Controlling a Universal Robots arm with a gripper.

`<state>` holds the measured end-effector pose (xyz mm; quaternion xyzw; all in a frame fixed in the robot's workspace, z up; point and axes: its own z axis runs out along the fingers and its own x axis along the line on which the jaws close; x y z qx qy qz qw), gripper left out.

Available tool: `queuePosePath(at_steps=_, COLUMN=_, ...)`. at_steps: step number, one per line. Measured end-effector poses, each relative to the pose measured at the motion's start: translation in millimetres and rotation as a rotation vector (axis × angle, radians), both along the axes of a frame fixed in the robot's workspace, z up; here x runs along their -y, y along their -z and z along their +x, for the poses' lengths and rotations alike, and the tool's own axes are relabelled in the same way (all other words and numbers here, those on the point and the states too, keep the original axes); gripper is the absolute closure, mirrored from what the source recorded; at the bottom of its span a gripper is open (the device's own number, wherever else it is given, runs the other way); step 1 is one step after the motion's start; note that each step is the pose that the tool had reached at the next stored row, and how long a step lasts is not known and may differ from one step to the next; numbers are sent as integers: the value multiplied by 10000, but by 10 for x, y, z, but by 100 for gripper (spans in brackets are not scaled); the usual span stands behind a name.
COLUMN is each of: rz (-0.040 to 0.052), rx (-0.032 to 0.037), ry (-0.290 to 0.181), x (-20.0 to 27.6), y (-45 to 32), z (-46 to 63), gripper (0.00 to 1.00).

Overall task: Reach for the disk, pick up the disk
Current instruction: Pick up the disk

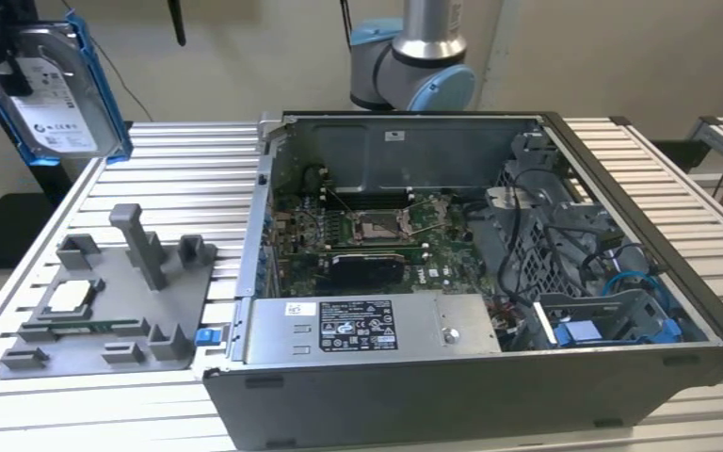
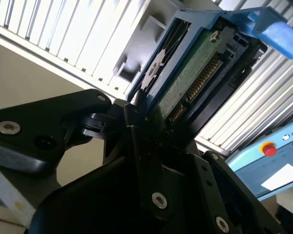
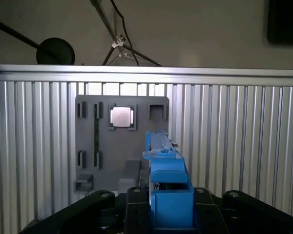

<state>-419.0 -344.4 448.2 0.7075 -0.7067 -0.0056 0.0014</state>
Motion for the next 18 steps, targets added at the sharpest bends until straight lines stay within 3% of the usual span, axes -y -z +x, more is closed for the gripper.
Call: queuePosePath(at_steps=18, rz=0, rx=-61, ry=-1, x=0, y=0, z=573, gripper=100)
